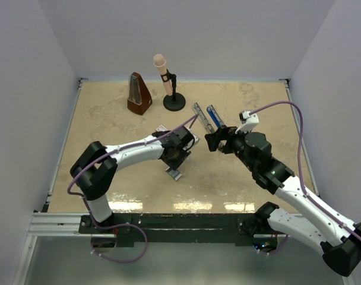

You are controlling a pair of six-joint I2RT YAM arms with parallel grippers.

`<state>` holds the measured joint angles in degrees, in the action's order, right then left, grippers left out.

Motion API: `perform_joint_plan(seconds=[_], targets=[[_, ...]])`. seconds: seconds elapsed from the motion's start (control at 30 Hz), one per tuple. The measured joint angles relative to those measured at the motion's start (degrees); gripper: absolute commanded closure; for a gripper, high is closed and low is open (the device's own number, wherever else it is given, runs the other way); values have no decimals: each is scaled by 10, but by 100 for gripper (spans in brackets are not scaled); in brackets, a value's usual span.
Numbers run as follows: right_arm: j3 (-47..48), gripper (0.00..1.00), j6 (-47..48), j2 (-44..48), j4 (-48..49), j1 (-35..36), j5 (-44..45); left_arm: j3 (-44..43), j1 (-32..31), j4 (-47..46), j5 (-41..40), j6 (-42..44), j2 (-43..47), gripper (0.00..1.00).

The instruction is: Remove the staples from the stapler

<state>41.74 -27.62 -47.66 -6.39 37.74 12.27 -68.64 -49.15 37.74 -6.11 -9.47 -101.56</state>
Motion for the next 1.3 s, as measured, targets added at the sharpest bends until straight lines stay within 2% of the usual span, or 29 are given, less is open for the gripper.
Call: perform_joint_plan(seconds=[0.2,0.53,0.73,0.9,0.93,1.03,1.07,1.1,1.13,1.3], targets=[[-6,4,-2,-15,11,0,-15,0,61,-18,26,-25,63,61],[-35,9,-17,-114,77,0,-89,28,263,-63,107,-119,109,58],[-23,7,-16,-251,125,3,-107,51,390,-118,174,-177,130,56],[77,4,28,-398,127,19,-95,129,470,-164,214,-212,228,53],[103,4,41,-422,125,23,-90,143,482,-169,216,-215,249,51],[179,4,81,-487,123,31,-88,177,503,-175,216,-216,311,24],[207,4,95,-510,124,33,-88,186,506,-174,212,-216,335,10],[233,3,111,-533,126,36,-87,193,508,-172,206,-216,358,3],[257,3,127,-555,128,39,-83,199,509,-171,201,-215,380,0],[353,4,190,-658,110,52,-76,206,509,-170,179,-209,462,0]])
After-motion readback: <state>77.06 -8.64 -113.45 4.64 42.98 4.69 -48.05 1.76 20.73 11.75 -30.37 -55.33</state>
